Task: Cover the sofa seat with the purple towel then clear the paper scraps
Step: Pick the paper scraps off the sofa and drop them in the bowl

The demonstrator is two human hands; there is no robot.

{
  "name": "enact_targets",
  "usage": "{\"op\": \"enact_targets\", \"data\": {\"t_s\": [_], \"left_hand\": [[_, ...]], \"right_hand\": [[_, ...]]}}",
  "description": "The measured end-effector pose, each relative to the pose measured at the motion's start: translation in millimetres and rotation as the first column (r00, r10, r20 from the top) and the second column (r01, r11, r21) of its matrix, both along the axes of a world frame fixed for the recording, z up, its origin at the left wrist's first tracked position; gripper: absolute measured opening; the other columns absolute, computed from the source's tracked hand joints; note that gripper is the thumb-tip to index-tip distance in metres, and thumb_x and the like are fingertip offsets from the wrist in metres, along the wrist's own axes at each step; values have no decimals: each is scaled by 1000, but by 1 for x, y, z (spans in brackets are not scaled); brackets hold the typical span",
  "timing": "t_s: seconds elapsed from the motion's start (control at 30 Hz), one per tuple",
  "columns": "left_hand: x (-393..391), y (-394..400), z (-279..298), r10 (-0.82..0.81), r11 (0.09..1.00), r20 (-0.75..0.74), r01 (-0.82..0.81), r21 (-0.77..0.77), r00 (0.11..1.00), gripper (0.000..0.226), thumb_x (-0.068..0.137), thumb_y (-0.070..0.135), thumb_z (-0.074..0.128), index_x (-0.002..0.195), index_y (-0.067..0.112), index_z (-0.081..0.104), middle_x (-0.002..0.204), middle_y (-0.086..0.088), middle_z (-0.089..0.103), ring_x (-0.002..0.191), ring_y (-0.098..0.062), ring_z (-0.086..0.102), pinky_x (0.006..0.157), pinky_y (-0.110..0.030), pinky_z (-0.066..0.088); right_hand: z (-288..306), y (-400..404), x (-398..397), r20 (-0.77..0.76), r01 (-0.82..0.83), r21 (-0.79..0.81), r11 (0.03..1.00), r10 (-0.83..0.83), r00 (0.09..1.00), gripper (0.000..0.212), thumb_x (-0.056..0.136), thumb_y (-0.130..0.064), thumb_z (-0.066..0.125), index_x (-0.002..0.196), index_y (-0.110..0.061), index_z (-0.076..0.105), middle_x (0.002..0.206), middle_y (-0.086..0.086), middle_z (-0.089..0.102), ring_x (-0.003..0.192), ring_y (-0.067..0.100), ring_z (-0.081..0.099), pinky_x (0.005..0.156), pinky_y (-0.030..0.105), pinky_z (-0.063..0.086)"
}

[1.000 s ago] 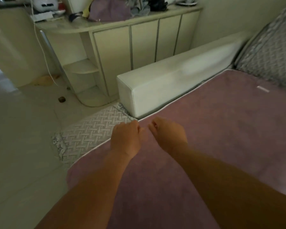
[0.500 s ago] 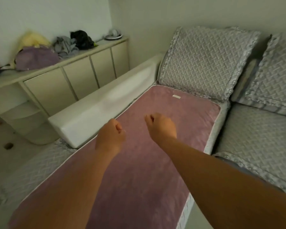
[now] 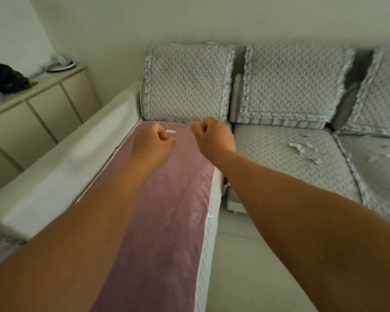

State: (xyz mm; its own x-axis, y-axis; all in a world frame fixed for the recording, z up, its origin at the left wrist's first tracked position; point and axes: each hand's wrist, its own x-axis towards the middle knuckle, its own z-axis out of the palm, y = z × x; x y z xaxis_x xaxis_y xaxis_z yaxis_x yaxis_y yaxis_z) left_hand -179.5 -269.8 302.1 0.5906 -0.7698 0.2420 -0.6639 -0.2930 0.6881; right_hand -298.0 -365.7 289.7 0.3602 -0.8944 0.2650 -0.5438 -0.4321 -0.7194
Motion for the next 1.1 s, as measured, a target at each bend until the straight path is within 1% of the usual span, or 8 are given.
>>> {"op": "enact_targets", "data": {"t_s": [0.13, 0.23, 0.4, 0.6, 0.73, 0.83, 0.93, 1.1], "left_hand": [[-34, -38, 14, -85, 996, -28, 85, 13, 996, 23, 80, 22, 65, 67, 20, 46, 61, 7, 48, 57, -12, 44, 50, -26, 33], [-62, -74, 21, -156, 988, -32, 155, -24, 987, 30, 78, 21, 65, 60, 22, 42, 57, 7, 45, 51, -10, 41, 47, -25, 30], [-113, -156, 26, -253, 966, -24, 251, -60, 967, 28, 79, 27, 68, 65, 21, 45, 62, 6, 49, 55, -9, 44, 51, -24, 34], [-173, -273, 19, -317, 947, -166, 302, -112, 934, 16, 80, 27, 66, 79, 25, 50, 73, 8, 54, 66, -10, 53, 56, -24, 40], [-210, -344, 8, -364, 931, -214, 357, -71, 906, 14, 84, 28, 63, 92, 23, 53, 80, 6, 57, 75, -19, 62, 62, -28, 47], [-235, -391, -4, -377, 924, -257, 381, -34, 890, 8, 85, 27, 59, 90, 24, 53, 82, 4, 58, 80, -24, 64, 59, -28, 47], [-263, -438, -17, -397, 910, -278, 415, 6, 875, 7, 86, 26, 56, 82, 28, 50, 80, 5, 57, 80, -23, 64, 56, -27, 45], [-306, -517, -52, -450, 869, -314, 491, 62, 836, 4, 87, 25, 54, 90, 23, 53, 82, 4, 57, 76, -18, 61, 53, -25, 42]], "right_hand": [[14, -27, -40, 12, 94, -17, 995, -94, 995, 40, 90, -48, 48, 61, -22, 39, 57, -4, 48, 61, 22, 51, 52, 30, 33], [21, -55, -74, 15, 173, -39, 984, -173, 985, 40, 90, -50, 47, 61, -22, 42, 57, -4, 50, 54, 13, 47, 45, 26, 26], [27, -119, -135, 40, 288, -29, 957, -286, 957, 41, 89, -49, 46, 59, -21, 44, 54, -5, 50, 51, 11, 46, 45, 24, 26], [23, -224, -206, 58, 360, 39, 932, -361, 931, 41, 89, -51, 43, 62, -21, 45, 53, -5, 49, 49, 13, 46, 46, 25, 31], [17, -291, -251, 62, 406, 60, 912, -409, 910, 41, 91, -47, 44, 59, -21, 39, 50, -6, 43, 46, 12, 40, 45, 25, 27], [7, -330, -278, 61, 443, 98, 891, -449, 891, 40, 91, -47, 44, 60, -22, 40, 51, -6, 44, 46, 11, 40, 44, 25, 26], [-9, -365, -303, 64, 467, 128, 875, -477, 877, 39, 91, -44, 45, 59, -22, 40, 51, -6, 44, 47, 11, 41, 45, 25, 25], [-44, -425, -338, 26, 530, 177, 829, -543, 840, 35, 91, -43, 46, 63, -22, 44, 56, -5, 50, 52, 12, 46, 46, 26, 27]]}}
